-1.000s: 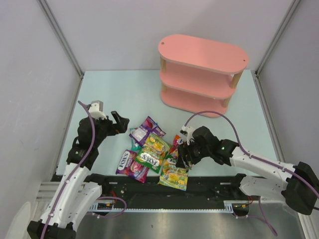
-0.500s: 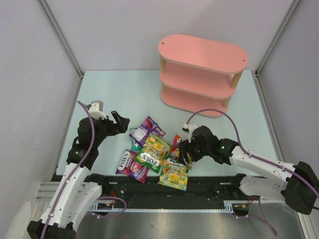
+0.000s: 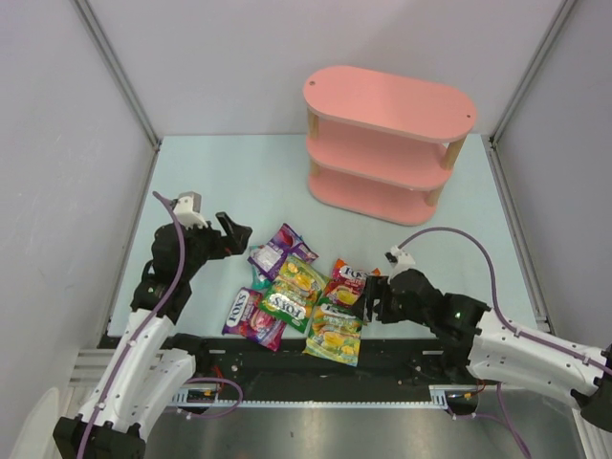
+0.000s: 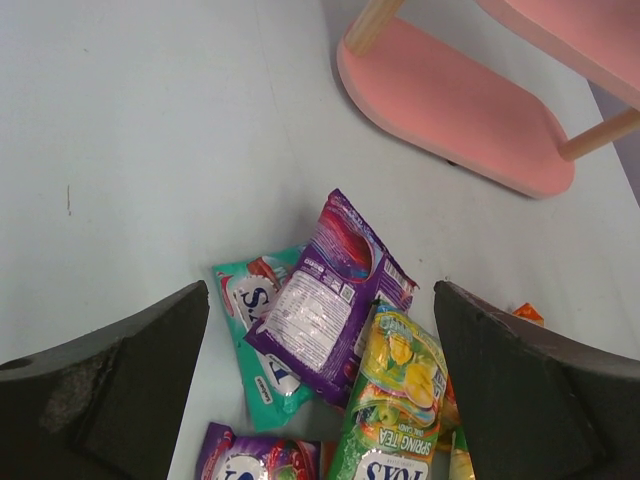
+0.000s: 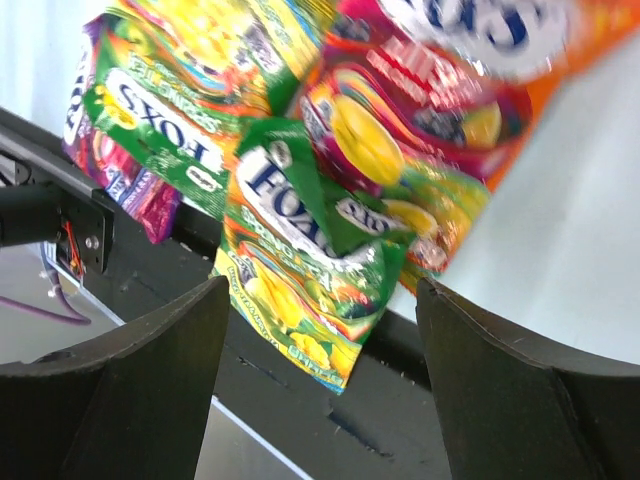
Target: Place and organize the candy bags onto the shelf
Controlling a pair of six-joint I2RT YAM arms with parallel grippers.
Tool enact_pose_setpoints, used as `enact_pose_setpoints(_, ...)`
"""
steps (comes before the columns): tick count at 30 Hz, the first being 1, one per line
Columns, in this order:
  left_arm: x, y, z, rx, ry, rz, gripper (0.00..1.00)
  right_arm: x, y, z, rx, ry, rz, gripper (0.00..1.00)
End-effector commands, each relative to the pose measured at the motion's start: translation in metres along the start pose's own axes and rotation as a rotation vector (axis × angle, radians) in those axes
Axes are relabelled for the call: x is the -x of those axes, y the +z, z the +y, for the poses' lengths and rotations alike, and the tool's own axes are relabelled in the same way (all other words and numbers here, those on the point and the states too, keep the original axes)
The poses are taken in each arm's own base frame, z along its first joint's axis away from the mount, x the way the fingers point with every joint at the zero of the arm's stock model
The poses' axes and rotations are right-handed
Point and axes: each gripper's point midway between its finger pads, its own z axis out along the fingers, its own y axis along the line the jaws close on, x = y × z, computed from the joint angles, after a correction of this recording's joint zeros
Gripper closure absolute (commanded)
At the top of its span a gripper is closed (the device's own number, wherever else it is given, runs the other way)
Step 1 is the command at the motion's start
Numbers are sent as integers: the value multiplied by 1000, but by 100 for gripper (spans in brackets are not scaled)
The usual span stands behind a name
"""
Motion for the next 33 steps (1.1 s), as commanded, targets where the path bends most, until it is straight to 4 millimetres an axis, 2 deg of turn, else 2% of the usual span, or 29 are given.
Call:
enact_pose_setpoints(1,2,3,-9,-47,-11,-13,0,-1,3,-7,-60,163,-78,20)
enact_pose_setpoints(7,0,3,-8,-47,-6,-8,0,-24,10,-4,-87,177,-61,20)
enact_pose_setpoints(12,-2,2,-7,-45,-4,-7,0,-51,25,-21,-130,220,-28,19)
enact_pose_setpoints(13,-4,2,-6,-44,-5,-3,0,-51,29,-16,-100,231,-35,19)
enact_pose_setpoints(18,-5,1,-6,-41,-8,-2,0,-63,39,-19,-33,280,-38,20)
enact_pose_setpoints(26,-4,0,-5,-38,-7,-6,0,-68,37,-5,54,276,-21,23)
enact_pose_setpoints(33,-6,-1,-4,-36,-9,-1,0,-87,34,1,69,264,25,23)
